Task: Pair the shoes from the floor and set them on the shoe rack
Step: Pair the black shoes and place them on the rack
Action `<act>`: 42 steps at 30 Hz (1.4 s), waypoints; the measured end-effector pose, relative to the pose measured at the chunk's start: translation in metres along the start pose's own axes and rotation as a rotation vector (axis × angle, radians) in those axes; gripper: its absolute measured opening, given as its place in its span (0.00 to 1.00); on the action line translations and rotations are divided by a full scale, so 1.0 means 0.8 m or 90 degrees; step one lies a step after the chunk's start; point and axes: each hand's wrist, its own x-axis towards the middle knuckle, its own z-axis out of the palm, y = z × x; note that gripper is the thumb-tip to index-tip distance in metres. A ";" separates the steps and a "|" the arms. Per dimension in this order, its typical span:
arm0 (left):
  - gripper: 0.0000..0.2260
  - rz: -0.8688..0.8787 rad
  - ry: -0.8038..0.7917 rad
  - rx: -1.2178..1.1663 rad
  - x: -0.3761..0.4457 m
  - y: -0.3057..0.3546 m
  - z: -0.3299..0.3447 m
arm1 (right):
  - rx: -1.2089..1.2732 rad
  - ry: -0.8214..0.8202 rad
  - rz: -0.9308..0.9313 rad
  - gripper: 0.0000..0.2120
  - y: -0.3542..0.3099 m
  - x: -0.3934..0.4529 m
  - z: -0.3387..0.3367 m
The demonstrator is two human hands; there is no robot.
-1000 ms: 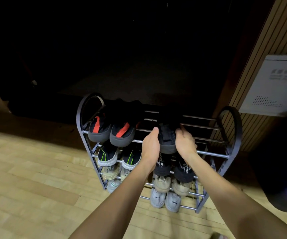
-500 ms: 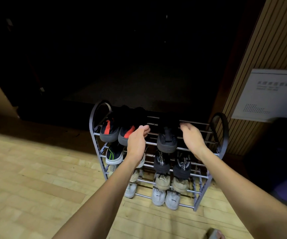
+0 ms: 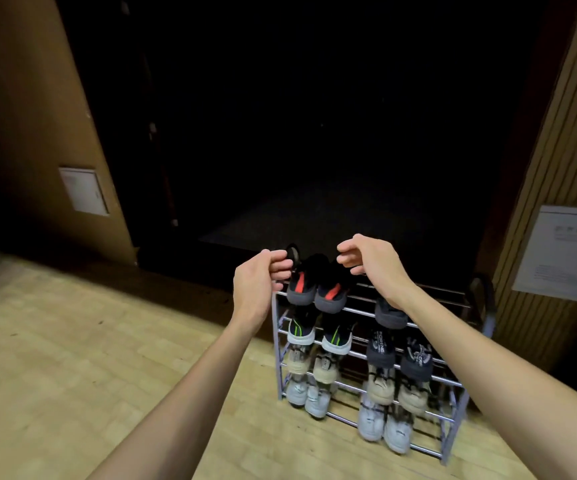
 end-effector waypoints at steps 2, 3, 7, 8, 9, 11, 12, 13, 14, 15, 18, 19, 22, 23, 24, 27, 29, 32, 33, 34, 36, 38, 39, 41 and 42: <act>0.14 0.047 0.027 0.037 -0.022 0.025 -0.042 | 0.008 -0.030 -0.025 0.18 -0.024 -0.019 0.029; 0.13 0.068 0.040 0.070 -0.034 0.033 -0.065 | 0.013 -0.050 -0.037 0.18 -0.034 -0.029 0.044; 0.13 0.077 0.105 0.132 -0.086 0.047 -0.161 | 0.041 -0.144 -0.062 0.18 -0.068 -0.069 0.111; 0.13 0.068 0.129 0.139 -0.100 0.048 -0.187 | 0.058 -0.167 -0.059 0.18 -0.075 -0.081 0.128; 0.13 0.061 0.155 0.147 -0.115 0.050 -0.211 | 0.069 -0.189 -0.057 0.18 -0.082 -0.093 0.145; 0.13 0.050 0.206 0.162 -0.140 0.052 -0.258 | 0.062 -0.235 -0.065 0.20 -0.087 -0.111 0.178; 0.13 0.046 0.227 0.168 -0.152 0.054 -0.279 | 0.050 -0.257 -0.073 0.21 -0.086 -0.119 0.195; 0.13 0.042 0.247 0.172 -0.163 0.054 -0.299 | 0.037 -0.278 -0.081 0.22 -0.085 -0.127 0.212; 0.13 0.038 0.269 0.174 -0.172 0.054 -0.318 | 0.025 -0.298 -0.088 0.22 -0.083 -0.134 0.229; 0.13 0.035 0.291 0.175 -0.181 0.052 -0.337 | 0.014 -0.318 -0.095 0.23 -0.080 -0.141 0.247; 0.13 0.019 0.345 0.175 -0.195 0.041 -0.386 | -0.016 -0.373 -0.105 0.24 -0.066 -0.161 0.301; 0.13 0.010 0.361 0.173 -0.197 0.034 -0.402 | -0.029 -0.388 -0.108 0.24 -0.057 -0.166 0.319; 0.13 -0.019 0.418 0.157 -0.197 0.006 -0.451 | -0.070 -0.430 -0.124 0.26 -0.017 -0.175 0.376; 0.13 -0.032 0.433 0.153 -0.194 -0.005 -0.469 | -0.080 -0.445 -0.123 0.26 -0.004 -0.175 0.395; 0.13 -0.048 0.447 0.148 -0.191 -0.018 -0.486 | -0.087 -0.459 -0.114 0.27 0.009 -0.174 0.415; 0.13 -0.094 0.493 0.130 -0.184 -0.063 -0.534 | -0.095 -0.483 -0.073 0.26 0.044 -0.169 0.468; 0.12 -0.130 0.526 0.127 -0.181 -0.100 -0.569 | -0.115 -0.502 -0.042 0.26 0.072 -0.165 0.508; 0.12 -0.184 0.570 0.122 -0.180 -0.156 -0.615 | -0.153 -0.540 -0.004 0.26 0.119 -0.161 0.563; 0.12 -0.199 0.581 0.122 -0.179 -0.173 -0.629 | -0.161 -0.554 0.012 0.25 0.134 -0.159 0.582; 0.12 -0.214 0.589 0.122 -0.178 -0.189 -0.641 | -0.167 -0.568 0.028 0.25 0.148 -0.156 0.600; 0.12 -0.245 0.596 0.124 -0.178 -0.220 -0.663 | -0.175 -0.593 0.057 0.24 0.176 -0.155 0.637; 0.12 -0.275 0.596 0.136 -0.178 -0.250 -0.683 | -0.177 -0.612 0.082 0.23 0.203 -0.156 0.673; 0.13 -0.292 0.595 0.146 -0.180 -0.265 -0.693 | -0.182 -0.621 0.091 0.22 0.218 -0.158 0.690; 0.13 -0.321 0.596 0.168 -0.183 -0.293 -0.713 | -0.198 -0.643 0.105 0.21 0.245 -0.164 0.723; 0.14 -0.332 0.595 0.179 -0.184 -0.306 -0.723 | -0.205 -0.656 0.111 0.21 0.257 -0.167 0.738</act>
